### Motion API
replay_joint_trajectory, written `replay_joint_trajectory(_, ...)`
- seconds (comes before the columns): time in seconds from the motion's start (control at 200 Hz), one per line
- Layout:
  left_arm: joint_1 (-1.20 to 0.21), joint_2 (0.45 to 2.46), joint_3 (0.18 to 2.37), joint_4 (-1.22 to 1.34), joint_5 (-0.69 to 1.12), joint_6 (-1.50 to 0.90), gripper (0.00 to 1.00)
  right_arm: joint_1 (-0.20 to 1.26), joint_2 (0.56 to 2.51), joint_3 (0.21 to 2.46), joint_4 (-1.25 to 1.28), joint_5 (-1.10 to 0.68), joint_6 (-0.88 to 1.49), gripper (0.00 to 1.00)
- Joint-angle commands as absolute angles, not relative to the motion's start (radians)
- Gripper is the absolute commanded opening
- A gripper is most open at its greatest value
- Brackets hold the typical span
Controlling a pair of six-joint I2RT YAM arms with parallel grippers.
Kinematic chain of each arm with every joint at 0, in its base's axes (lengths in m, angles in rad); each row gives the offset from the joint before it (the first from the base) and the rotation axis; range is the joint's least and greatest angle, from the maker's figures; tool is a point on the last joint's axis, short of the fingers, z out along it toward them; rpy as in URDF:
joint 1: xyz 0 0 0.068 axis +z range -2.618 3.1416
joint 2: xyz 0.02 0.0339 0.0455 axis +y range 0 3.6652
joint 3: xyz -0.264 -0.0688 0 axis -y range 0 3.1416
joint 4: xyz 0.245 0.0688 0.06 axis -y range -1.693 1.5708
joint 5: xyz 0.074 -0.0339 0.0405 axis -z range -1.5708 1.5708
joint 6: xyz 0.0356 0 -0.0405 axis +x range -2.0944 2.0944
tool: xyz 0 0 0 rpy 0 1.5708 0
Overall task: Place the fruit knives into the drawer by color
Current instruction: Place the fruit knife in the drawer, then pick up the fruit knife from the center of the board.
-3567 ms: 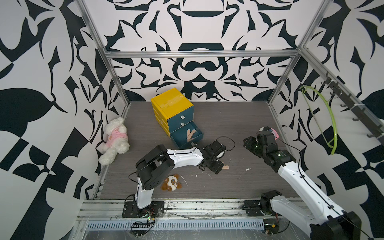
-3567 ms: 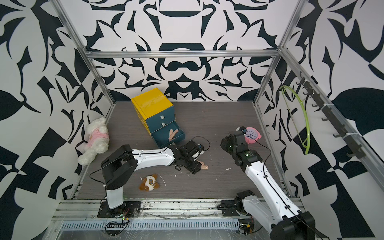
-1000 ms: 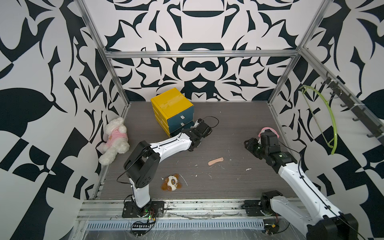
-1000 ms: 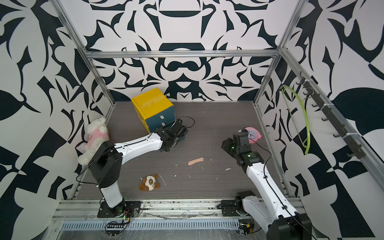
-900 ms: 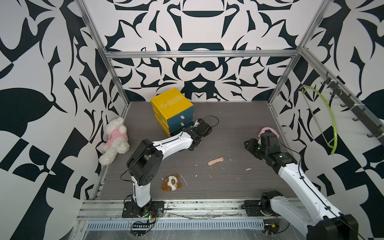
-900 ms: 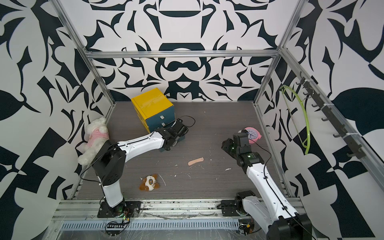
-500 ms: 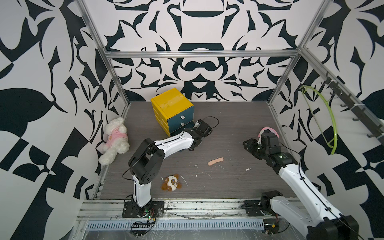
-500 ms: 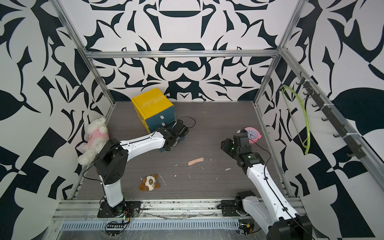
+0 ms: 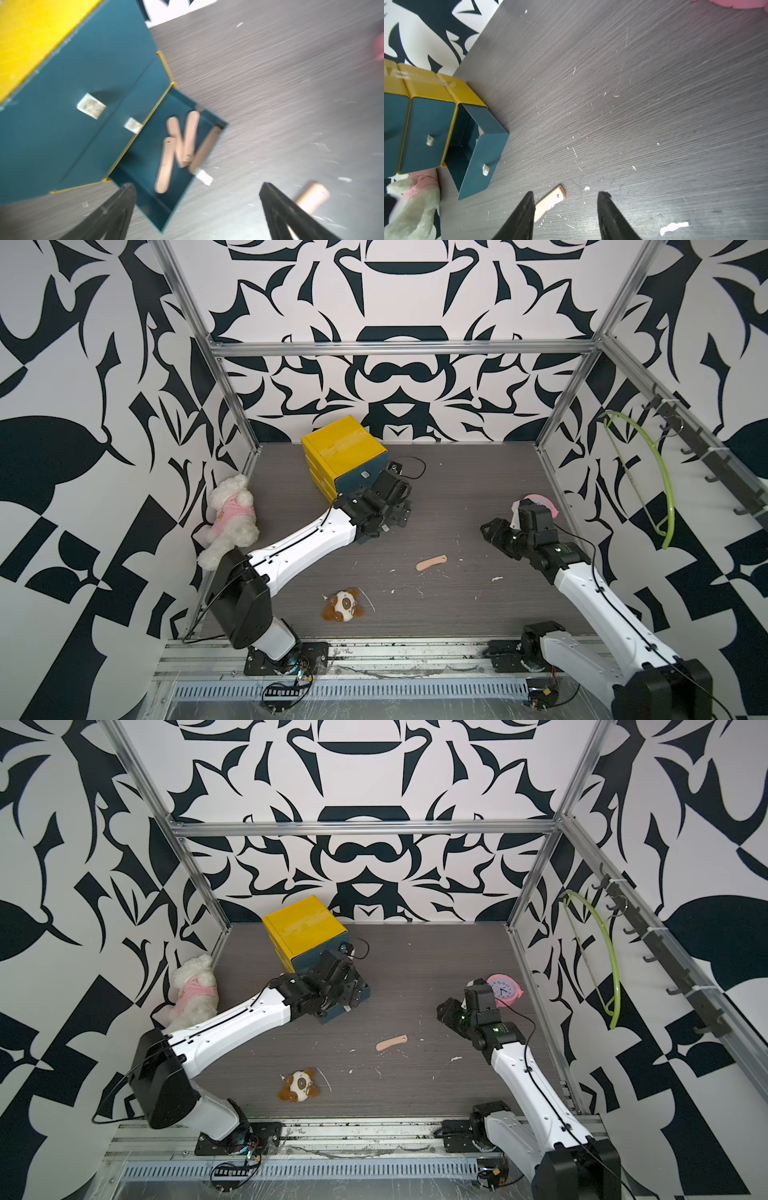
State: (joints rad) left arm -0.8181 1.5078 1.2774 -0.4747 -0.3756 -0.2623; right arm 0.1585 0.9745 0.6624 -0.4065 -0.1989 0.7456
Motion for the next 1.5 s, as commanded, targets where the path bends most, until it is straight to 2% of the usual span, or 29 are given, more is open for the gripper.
replay_joint_trajectory(0.0,-0.816,1.439,1.206,-0.430,-0.196,-0.330,0.99,0.176,1.008,0.682,-0.392,-0.267,0.683,0.51)
replay_joint_trajectory(0.13,-0.818,1.336,1.095,-0.371,-0.110,-0.395,0.99,0.290,1.090,0.725,-0.408,-0.254,0.603,0.51)
replay_joint_trajectory(0.25,-0.818,1.225,0.992,-0.361,-0.113,-0.448,0.99,0.415,1.187,0.795,-0.432,-0.219,0.519,0.51)
replay_joint_trajectory(0.445,-0.818,1.090,0.843,-0.391,-0.133,-0.511,0.99,0.533,1.413,0.940,-0.508,-0.228,0.381,0.51)
replay_joint_trajectory(0.78,-0.818,0.998,0.727,-0.414,-0.146,-0.552,0.99,0.554,1.671,1.056,-0.497,-0.262,0.380,0.53)
replay_joint_trajectory(1.165,-0.818,0.993,0.691,-0.393,-0.158,-0.543,0.99,0.602,1.627,0.970,-0.556,-0.336,0.426,0.52)
replay_joint_trajectory(1.495,-0.818,1.012,0.692,-0.379,-0.153,-0.535,0.99,0.718,1.618,0.998,-0.625,-0.151,0.411,0.51)
